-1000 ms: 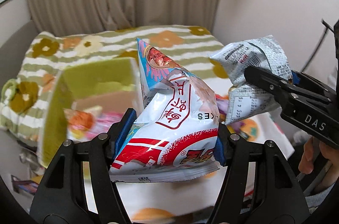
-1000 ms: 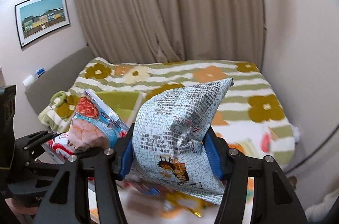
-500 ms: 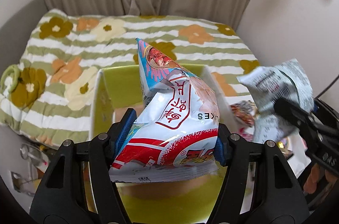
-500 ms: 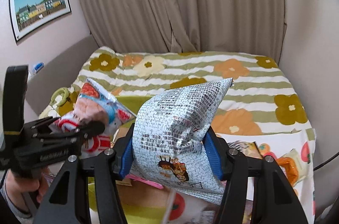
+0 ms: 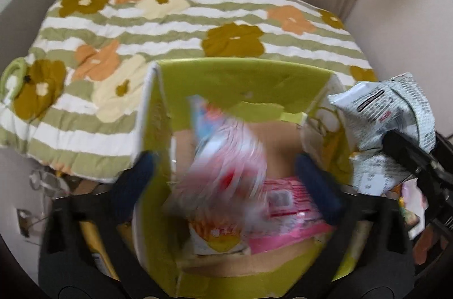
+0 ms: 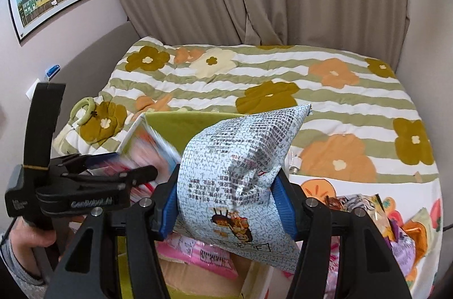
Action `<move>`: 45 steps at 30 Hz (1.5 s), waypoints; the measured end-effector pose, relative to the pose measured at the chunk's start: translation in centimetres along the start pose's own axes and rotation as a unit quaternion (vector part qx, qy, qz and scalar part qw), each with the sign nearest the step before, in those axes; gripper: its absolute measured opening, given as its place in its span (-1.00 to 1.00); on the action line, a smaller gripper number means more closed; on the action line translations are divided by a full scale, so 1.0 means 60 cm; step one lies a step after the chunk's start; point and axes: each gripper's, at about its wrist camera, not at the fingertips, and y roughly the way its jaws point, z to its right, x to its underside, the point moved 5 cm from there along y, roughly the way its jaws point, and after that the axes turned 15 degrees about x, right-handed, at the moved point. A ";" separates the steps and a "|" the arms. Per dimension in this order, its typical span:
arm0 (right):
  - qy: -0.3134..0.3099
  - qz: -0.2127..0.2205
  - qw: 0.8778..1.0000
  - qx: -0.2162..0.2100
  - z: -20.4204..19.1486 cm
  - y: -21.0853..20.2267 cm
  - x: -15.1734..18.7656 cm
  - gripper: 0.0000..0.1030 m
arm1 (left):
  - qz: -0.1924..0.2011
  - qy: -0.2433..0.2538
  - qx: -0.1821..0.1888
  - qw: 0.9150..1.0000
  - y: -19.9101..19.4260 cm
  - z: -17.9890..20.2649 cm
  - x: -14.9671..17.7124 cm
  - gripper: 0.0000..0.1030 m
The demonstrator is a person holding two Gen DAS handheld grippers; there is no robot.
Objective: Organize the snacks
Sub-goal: 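Carry both bags into the green box and open both tools to release them, then move both tools back toward the snack pile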
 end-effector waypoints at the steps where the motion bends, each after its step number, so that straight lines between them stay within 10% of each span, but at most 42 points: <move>1: 0.001 -0.002 1.000 -0.003 0.004 0.004 -0.002 0.07 | -0.001 -0.002 0.001 1.000 -0.001 -0.003 0.001 0.99; 19: -0.044 -0.062 0.997 -0.011 -0.035 0.111 -0.027 0.12 | 0.006 -0.043 -0.013 0.999 -0.017 -0.032 0.042 0.99; 24: -0.044 -0.052 0.997 -0.022 -0.040 0.109 -0.022 0.96 | 0.009 -0.048 -0.016 0.999 -0.026 -0.032 0.053 0.99; 45: -0.031 0.026 0.999 -0.006 -0.041 -0.065 -0.005 0.97 | 0.075 -0.002 -0.020 0.997 -0.171 0.030 0.095 0.99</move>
